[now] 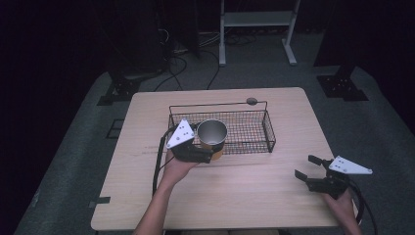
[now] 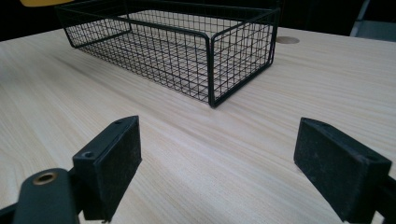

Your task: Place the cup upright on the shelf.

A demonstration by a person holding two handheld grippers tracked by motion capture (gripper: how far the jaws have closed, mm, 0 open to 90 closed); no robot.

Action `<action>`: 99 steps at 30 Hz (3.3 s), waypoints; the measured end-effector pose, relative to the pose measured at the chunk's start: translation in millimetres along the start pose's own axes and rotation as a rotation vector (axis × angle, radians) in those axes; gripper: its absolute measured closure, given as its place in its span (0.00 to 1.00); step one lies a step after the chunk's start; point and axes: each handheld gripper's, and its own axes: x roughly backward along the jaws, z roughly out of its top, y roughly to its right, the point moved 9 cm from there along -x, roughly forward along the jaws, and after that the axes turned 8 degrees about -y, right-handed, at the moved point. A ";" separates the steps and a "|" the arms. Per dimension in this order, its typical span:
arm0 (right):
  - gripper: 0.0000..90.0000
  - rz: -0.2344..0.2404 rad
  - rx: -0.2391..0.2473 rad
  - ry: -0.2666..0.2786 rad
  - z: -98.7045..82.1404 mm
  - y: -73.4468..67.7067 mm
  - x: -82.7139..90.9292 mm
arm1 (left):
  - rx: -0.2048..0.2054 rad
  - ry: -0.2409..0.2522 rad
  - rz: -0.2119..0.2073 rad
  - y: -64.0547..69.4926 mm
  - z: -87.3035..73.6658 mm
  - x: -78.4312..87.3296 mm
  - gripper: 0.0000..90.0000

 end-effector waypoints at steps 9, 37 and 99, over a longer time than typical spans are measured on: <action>0.16 0.002 0.001 0.000 0.1 -0.2 -0.1 | 0.008 0.000 0.006 -13.6 11.4 -11.1 0.14; 0.16 0.009 0.000 0.004 0.6 -0.1 -0.3 | 0.019 -0.037 0.025 -55.4 24.2 -46.7 0.14; 0.16 0.025 -0.011 0.018 1.4 0.3 1.8 | 0.037 -0.182 -0.086 -88.0 -23.4 -108.3 0.14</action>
